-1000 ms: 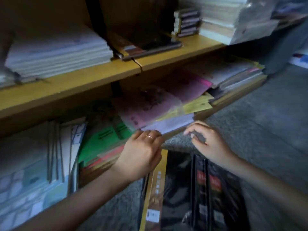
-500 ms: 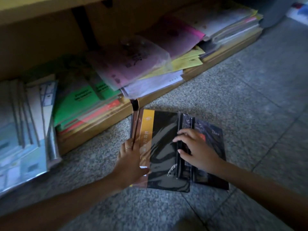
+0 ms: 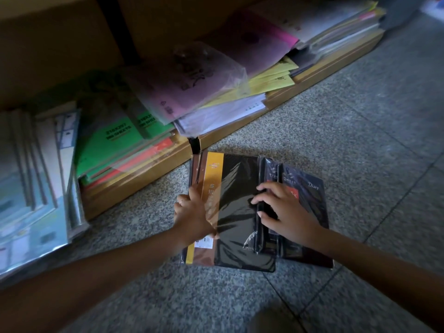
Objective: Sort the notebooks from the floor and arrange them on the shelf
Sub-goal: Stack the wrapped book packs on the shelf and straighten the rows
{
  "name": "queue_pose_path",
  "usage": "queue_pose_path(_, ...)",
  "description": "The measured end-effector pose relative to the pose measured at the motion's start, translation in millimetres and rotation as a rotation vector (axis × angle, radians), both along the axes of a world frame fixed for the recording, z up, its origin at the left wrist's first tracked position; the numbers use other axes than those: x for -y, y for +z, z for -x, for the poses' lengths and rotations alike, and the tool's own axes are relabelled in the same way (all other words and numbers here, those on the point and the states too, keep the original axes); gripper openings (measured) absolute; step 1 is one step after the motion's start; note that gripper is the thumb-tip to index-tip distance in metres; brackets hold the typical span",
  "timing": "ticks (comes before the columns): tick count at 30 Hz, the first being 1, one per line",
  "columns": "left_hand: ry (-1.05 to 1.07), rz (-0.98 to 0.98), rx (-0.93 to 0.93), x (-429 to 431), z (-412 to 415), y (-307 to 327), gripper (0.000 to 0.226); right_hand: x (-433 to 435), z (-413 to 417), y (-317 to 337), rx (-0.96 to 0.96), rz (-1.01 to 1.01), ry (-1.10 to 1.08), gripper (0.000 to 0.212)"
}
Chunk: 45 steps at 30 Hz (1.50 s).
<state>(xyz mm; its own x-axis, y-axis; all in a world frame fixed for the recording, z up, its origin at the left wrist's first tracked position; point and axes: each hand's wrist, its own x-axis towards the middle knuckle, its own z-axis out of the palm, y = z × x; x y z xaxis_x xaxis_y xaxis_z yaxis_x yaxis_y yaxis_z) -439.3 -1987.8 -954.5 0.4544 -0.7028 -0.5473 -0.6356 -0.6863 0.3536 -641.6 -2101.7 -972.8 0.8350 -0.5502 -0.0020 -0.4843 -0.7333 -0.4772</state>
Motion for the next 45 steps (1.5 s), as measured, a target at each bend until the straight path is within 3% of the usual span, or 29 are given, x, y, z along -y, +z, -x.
queue_pose_path(4, 0.077, -0.046, -0.050, 9, -3, 1, 0.119, 1, 0, -1, -0.008, 0.021, -0.006, 0.022)
queue_pose_path(8, 0.148, 0.047, -0.177, 7, -13, 2, 0.105, 1, 3, -4, -0.001, -0.003, -0.010, 0.022)
queue_pose_path(13, 0.203, 0.482, -0.449, -8, -4, 7, 0.049, 0, 5, -1, 0.012, -0.074, -0.029, 0.028)
queue_pose_path(16, 0.227, 0.587, -0.668, -12, 1, 15, 0.032, -2, 5, 2, 0.013, -0.093, -0.052, 0.036)
queue_pose_path(20, 0.288, 0.616, -0.756, -7, -3, 32, 0.026, -2, 8, 2, 0.023, -0.106, -0.073, 0.040)
queue_pose_path(27, 0.249, 0.730, -0.674, 1, -30, 84, 0.038, 7, 8, -2, 0.031, -0.217, -0.175, 0.036)
queue_pose_path(31, 0.253, 0.849, -0.719, 0, -40, 116, 0.041, 10, -1, 12, 0.193, -0.415, -0.357, 0.020)
queue_pose_path(34, 0.254, 0.910, -0.816, 0, -36, 136, 0.017, 10, -13, 35, 0.445, -0.781, -0.531, 0.010)
queue_pose_path(38, 0.234, 0.966, -0.876, 5, -31, 155, 0.018, 20, -22, 57, 0.465, -1.079, -0.486, 0.062)
queue_pose_path(43, 0.199, 1.021, -0.873, 10, -35, 184, 0.029, 22, -20, 93, 0.538, -1.271, -0.333, 0.036)
queue_pose_path(45, 0.182, 1.074, -0.860, 13, -38, 200, 0.029, 30, -18, 113, 0.607, -1.280, -0.287, 0.035)
